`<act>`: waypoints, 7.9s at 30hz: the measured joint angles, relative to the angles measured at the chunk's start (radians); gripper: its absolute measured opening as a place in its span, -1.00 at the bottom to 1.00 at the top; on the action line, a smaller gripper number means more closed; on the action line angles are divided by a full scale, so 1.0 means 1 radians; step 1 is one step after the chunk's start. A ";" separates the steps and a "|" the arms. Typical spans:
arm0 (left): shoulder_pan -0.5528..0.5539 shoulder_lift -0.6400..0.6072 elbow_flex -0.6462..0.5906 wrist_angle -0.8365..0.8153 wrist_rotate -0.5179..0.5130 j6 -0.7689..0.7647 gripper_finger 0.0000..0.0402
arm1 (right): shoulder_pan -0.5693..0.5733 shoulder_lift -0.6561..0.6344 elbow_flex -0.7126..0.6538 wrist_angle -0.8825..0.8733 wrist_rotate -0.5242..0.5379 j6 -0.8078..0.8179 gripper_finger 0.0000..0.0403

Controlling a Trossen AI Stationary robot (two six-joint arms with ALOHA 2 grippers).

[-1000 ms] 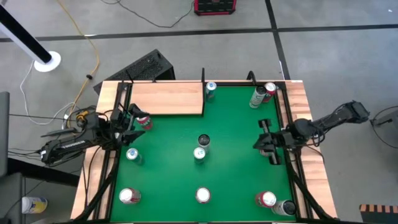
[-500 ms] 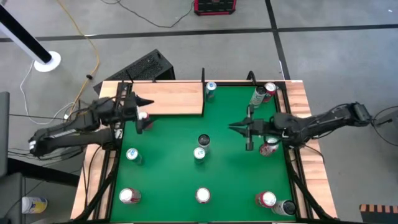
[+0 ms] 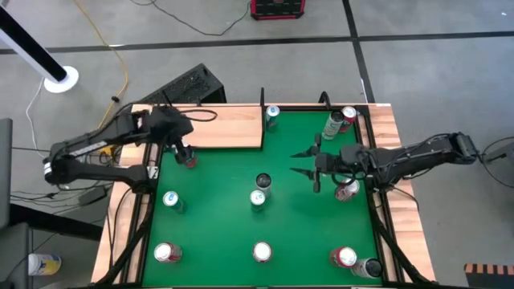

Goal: Place canned beverage on shelf
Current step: Put the middle red soda can on the shelf

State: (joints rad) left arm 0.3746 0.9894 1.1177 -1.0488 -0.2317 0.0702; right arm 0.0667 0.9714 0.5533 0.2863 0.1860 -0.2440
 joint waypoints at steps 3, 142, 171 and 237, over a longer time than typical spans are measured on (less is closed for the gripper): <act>0.026 0.067 0.021 -0.086 0.036 0.056 0.95 | -0.012 0.000 0.000 -0.015 0.000 0.009 0.14; 0.327 0.697 0.489 -0.104 0.183 0.424 -0.02 | 0.020 0.000 -0.001 -0.129 -0.005 0.079 0.19; 0.394 0.697 0.367 -0.111 -0.061 0.421 -1.00 | 0.027 0.000 -0.001 -0.135 -0.005 0.105 0.19; 0.507 0.697 0.367 -0.046 -0.134 0.442 -1.00 | 0.022 0.000 -0.001 -0.143 -0.005 0.116 0.19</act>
State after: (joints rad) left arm 0.8818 1.6867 1.4849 -1.0946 -0.3656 0.5118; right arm 0.0891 0.9710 0.5526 0.1432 0.1810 -0.1281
